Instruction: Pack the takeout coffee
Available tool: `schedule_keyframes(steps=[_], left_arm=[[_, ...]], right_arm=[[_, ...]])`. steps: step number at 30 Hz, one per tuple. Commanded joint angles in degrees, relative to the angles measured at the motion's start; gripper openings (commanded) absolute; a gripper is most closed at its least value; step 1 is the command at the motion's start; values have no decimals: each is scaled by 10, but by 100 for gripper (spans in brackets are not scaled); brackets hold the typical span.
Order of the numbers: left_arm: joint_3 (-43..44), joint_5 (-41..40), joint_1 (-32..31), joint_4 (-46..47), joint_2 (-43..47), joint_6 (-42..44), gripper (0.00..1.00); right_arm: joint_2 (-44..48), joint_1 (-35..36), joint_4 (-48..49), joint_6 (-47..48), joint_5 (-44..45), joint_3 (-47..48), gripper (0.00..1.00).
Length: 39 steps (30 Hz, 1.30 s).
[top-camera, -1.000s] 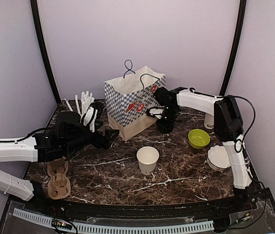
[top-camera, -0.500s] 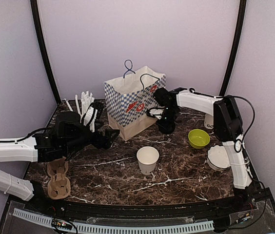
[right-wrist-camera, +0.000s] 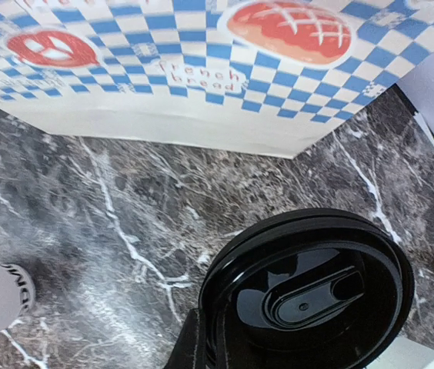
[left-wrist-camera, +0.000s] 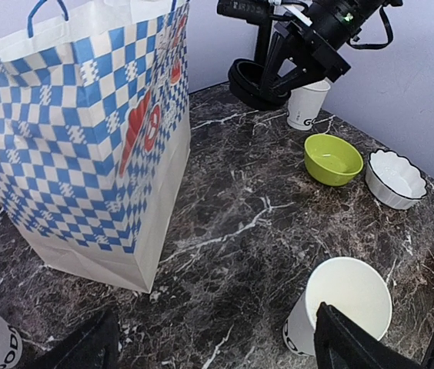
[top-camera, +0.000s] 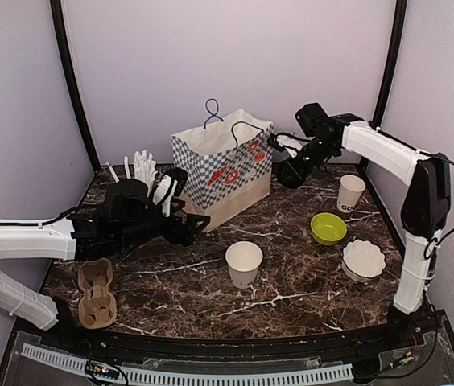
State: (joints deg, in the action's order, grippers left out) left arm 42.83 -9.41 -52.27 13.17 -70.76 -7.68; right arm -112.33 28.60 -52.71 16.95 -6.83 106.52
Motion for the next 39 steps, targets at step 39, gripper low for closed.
schedule_keyframes(steps=[39], left_arm=[[418, -25, -30, 135, -456, -113, 80]], right_arm=[[77, -82, 19, 28, -456, -99, 0]])
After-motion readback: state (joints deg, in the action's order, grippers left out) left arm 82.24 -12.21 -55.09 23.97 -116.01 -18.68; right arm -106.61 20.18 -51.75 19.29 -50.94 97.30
